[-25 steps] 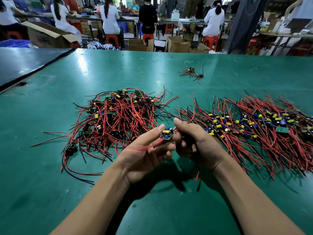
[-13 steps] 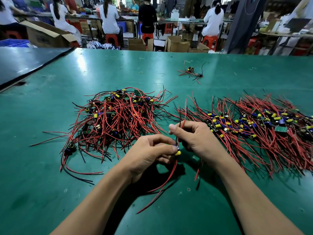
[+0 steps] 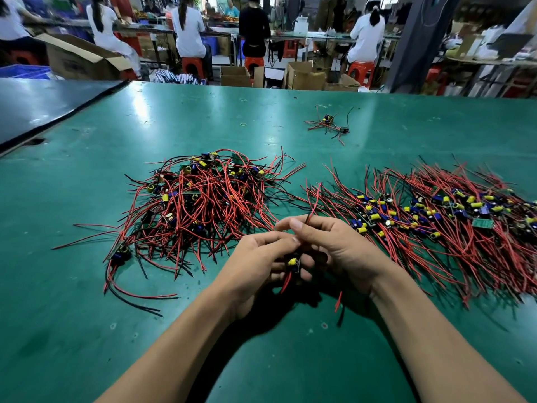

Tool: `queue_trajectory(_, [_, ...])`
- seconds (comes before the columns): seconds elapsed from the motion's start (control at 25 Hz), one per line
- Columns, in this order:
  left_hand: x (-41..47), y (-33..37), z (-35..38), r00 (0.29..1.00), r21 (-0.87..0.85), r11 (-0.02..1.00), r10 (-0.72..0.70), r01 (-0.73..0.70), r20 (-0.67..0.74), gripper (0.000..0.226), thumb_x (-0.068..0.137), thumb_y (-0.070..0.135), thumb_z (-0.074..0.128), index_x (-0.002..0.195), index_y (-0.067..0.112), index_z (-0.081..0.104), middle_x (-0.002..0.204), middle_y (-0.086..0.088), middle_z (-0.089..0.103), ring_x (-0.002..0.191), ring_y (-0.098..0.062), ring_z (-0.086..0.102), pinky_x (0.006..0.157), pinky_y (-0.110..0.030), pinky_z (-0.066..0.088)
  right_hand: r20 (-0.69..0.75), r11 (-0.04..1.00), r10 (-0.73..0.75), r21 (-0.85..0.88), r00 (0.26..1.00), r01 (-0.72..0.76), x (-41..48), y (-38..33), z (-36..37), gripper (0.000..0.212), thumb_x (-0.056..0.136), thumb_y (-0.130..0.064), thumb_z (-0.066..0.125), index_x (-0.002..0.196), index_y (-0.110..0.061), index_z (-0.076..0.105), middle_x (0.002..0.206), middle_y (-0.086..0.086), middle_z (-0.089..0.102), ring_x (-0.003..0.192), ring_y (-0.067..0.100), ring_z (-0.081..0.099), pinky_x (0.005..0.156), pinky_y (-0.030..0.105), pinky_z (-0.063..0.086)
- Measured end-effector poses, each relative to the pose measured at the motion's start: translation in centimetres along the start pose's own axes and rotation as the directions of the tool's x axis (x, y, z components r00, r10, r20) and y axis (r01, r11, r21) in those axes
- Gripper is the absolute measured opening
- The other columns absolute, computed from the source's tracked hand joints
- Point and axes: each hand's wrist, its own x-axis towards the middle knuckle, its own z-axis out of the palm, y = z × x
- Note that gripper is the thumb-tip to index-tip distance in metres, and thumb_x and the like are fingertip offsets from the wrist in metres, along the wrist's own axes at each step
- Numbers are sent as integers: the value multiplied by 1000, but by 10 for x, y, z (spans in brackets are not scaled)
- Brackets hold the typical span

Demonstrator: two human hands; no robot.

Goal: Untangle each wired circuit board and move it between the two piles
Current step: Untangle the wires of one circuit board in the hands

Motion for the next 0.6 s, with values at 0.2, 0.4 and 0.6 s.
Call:
queue_trajectory(0.2, [1,1,-4,1000,-52,998,-19,20,12,17,90,13,61,84,2,72,76,-18,65,52,-22,58,51,-25,49,-68,992,-90,-92,994,84,7,5,-3,43,75,-46,82,100,-10,78,60,3,58,48,12,53,46,20,46])
queue_trajectory(0.4, [1,0,-2,1000,51,999,7,-7,8,23,92,15,60,74,11,73,68,-8,66,51,-16,57,54,-23,48,-258,933,-286,-294,923,206,12,7,-4,35,79,-47,75,84,-13,79,53,1,54,39,12,41,43,21,28])
queue_trajectory(0.6, [1,-3,4,999,133,990,50,-48,-12,15,92,11,61,80,4,68,64,-10,65,49,-20,56,52,-25,44,-401,791,-473,-585,785,178,12,5,-13,34,93,-41,69,79,-11,78,40,-5,47,37,7,38,41,18,30])
